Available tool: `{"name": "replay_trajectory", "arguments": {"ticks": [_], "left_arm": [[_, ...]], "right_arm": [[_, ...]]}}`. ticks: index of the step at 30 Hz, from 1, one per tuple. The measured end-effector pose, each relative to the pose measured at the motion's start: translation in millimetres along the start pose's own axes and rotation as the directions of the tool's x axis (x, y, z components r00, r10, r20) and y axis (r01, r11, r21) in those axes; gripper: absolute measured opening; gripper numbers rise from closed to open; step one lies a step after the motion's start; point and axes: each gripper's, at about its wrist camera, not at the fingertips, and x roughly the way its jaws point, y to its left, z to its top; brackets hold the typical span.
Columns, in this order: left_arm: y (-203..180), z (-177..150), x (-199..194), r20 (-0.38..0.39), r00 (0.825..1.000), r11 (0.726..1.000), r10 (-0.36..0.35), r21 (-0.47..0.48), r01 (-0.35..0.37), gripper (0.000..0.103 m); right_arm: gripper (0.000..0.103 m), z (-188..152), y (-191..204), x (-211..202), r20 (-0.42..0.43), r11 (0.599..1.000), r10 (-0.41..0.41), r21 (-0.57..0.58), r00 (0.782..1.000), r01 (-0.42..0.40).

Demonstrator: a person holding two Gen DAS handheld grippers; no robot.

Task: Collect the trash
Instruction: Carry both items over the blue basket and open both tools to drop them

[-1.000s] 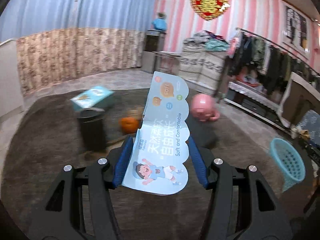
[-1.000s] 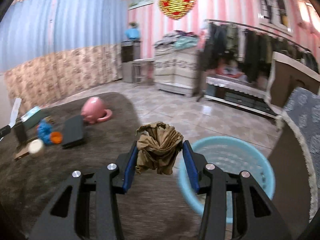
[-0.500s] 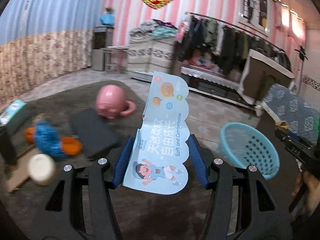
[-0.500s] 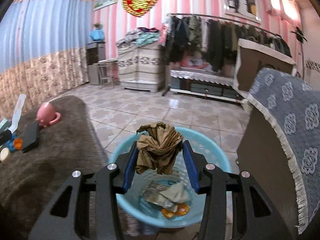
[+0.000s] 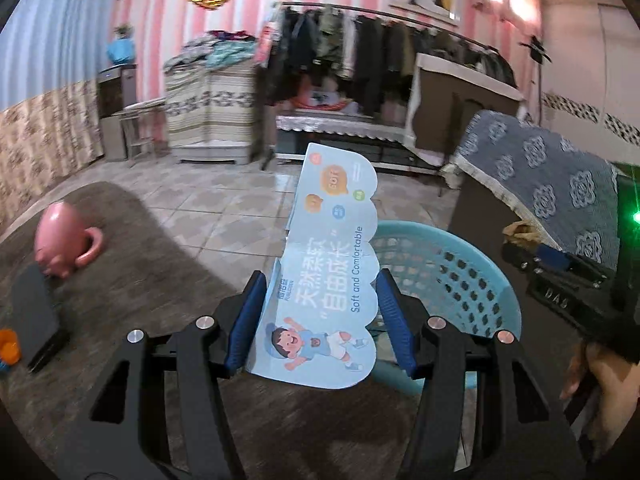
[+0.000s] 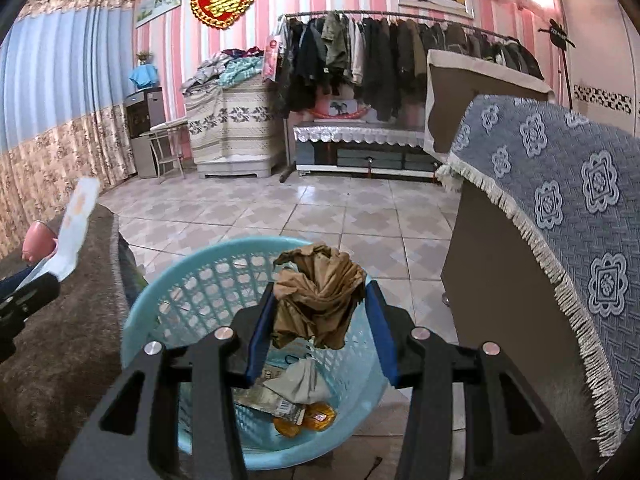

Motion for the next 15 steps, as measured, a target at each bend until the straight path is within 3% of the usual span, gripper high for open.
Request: {"name": "replay_trajectory", "arguments": {"ticks": [10,15], "left_arm": [[-40,15,64,-0.055,0.995,0.995,-0.082,0.05,0.085,0.057],[-44,13,66,-0.044,0.998,0.996,-0.053,0.07,0.056,0.079]], "right_arm": [[0.044,-5,-23,12,-0.003,0.998,-0.02,0.059,1.0,0.02],[0.044,-9,-26,17,-0.014,0.997,-0.009,0.077,1.0,0.01]]}}
